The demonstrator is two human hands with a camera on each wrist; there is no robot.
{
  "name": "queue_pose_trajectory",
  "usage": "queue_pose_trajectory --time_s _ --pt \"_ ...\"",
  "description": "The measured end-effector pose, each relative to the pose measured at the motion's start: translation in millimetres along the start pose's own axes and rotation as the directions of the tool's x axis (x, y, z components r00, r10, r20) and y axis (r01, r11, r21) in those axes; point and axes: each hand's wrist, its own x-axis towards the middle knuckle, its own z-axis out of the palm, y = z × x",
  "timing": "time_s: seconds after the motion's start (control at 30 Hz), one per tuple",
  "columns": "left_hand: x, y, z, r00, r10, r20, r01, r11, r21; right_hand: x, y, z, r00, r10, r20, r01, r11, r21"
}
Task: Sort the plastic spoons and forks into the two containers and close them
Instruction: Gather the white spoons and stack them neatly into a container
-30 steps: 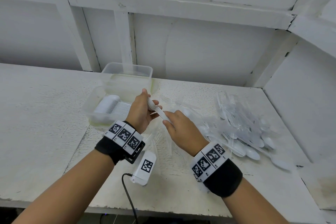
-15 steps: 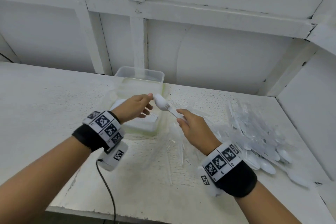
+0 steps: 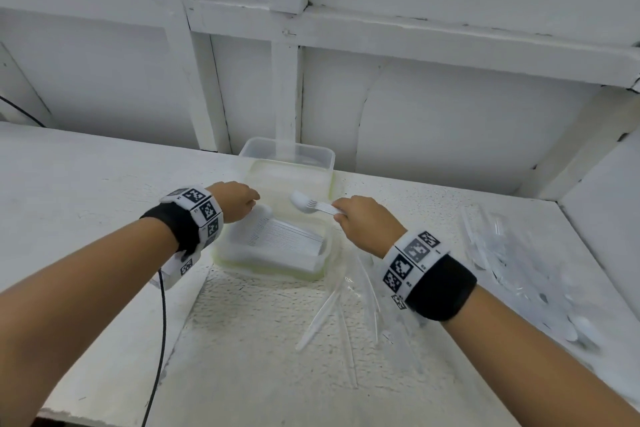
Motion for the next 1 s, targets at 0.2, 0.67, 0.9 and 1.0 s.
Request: queue_pose_trajectory --time_s 0.2,0.67,0.9,1.0 --pt "5.4 11.4 2.5 0.999 0.044 0.013 -0.045 0.991 0.124 32.1 -25.4 6.1 0.994 0.019 0.103 0.006 0.971 -0.239" --pt "14.2 12.7 17.4 0.998 0.070 -0.002 -0.070 0.997 -0.018 58.8 -31.6 6.9 0.982 0.012 0.189 0.054 0.939 -0.340" --pt "17.6 12.5 22.6 0.998 0.050 0.031 -0.047 0.995 -0.084 67.0 -15.5 10.7 0.979 -0.029 0.204 0.076 0.971 -0.227" --pt "20.3 12.4 24.3 0.999 0.027 0.044 -0.023 0.996 -0.089 66.4 -12.7 10.9 0.980 -0.044 0.195 0.092 0.965 -0.245"
